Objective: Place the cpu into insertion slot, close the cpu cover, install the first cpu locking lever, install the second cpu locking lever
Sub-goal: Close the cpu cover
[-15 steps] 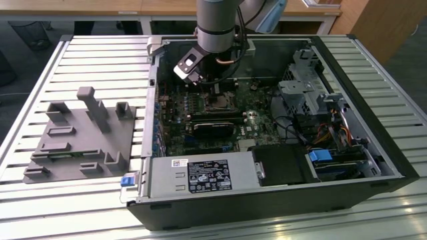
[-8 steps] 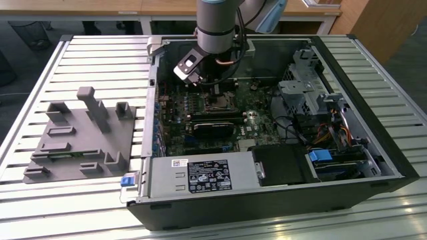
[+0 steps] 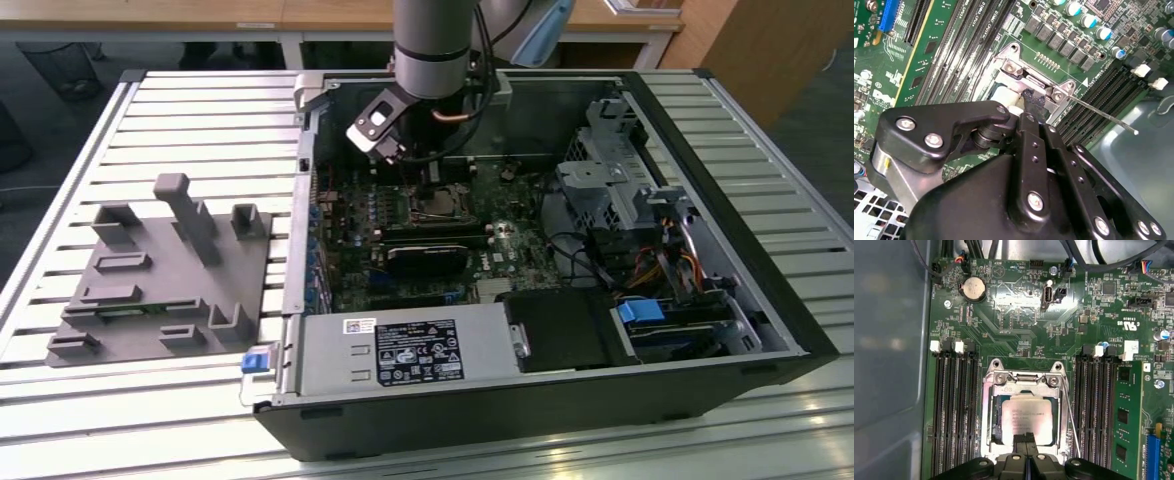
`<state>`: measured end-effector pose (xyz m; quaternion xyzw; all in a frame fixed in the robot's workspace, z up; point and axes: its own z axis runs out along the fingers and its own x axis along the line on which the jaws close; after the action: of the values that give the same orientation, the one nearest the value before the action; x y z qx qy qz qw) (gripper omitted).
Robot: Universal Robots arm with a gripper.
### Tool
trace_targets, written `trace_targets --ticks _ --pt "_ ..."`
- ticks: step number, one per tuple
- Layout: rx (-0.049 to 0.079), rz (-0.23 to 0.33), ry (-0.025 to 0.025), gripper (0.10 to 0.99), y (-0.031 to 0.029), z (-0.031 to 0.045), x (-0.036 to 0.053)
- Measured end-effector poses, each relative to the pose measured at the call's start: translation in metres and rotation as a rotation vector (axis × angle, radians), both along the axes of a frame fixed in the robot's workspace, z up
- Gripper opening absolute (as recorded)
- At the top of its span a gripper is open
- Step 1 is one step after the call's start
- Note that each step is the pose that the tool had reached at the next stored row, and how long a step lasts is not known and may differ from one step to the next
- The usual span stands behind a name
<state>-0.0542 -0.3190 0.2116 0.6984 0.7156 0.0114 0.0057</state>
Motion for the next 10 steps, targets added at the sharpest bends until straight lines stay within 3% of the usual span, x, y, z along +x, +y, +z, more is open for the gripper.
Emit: trace_targets --ticks 10 --pt "0.0 0.0 0.0042 0.106 0.0 0.0001 0.0095"
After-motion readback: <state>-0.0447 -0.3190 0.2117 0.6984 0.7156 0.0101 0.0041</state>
